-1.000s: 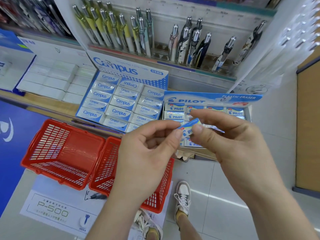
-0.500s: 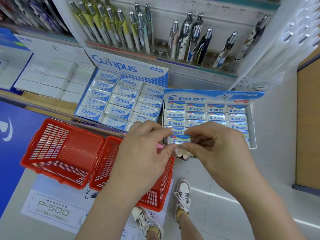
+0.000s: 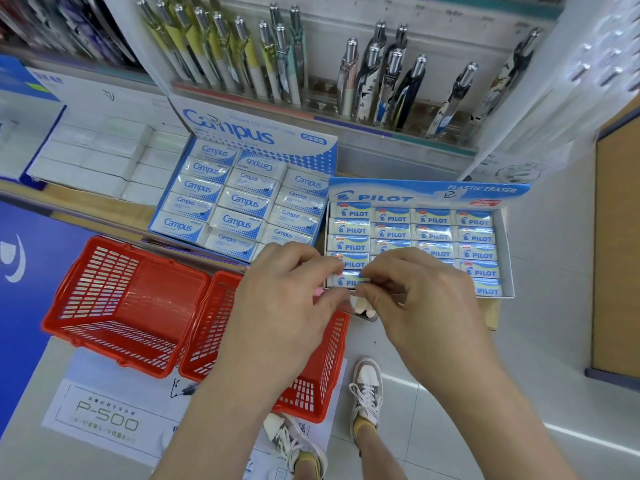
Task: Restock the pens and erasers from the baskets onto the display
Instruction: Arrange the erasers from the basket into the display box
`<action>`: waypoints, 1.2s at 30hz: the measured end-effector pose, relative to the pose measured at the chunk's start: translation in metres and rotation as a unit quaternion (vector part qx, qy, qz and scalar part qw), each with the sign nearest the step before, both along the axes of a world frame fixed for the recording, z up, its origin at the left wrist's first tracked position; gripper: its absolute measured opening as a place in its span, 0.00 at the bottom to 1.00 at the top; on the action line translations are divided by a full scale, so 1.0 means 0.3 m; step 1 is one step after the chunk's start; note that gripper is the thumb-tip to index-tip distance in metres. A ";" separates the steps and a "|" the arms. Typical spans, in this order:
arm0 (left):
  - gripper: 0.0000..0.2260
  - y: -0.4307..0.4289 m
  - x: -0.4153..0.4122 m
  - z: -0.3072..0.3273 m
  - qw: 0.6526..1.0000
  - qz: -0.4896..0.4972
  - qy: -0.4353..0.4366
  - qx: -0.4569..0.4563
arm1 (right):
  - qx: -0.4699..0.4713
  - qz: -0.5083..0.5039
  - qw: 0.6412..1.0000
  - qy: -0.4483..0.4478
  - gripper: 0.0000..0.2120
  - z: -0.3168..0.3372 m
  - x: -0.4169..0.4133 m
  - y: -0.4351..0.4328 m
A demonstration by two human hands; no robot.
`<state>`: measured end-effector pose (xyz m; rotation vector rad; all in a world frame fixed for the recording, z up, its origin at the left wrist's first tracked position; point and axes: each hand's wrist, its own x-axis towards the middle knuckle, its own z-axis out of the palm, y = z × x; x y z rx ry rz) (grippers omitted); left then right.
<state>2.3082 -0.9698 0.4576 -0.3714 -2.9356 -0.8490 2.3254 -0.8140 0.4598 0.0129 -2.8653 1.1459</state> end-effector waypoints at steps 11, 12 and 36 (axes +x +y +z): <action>0.11 0.007 -0.015 -0.017 0.999 0.010 0.051 -0.016 | 0.090 -0.203 0.972 -0.073 0.38 0.023 0.076 0.187; 0.11 0.010 -0.015 -0.018 0.999 0.013 0.050 -0.015 | 0.080 -0.201 0.970 -0.107 0.42 0.018 0.084 0.189; 0.11 0.048 -0.069 0.031 0.996 0.042 -0.006 -0.075 | 0.058 -0.198 0.977 -0.047 0.30 -0.059 0.068 0.172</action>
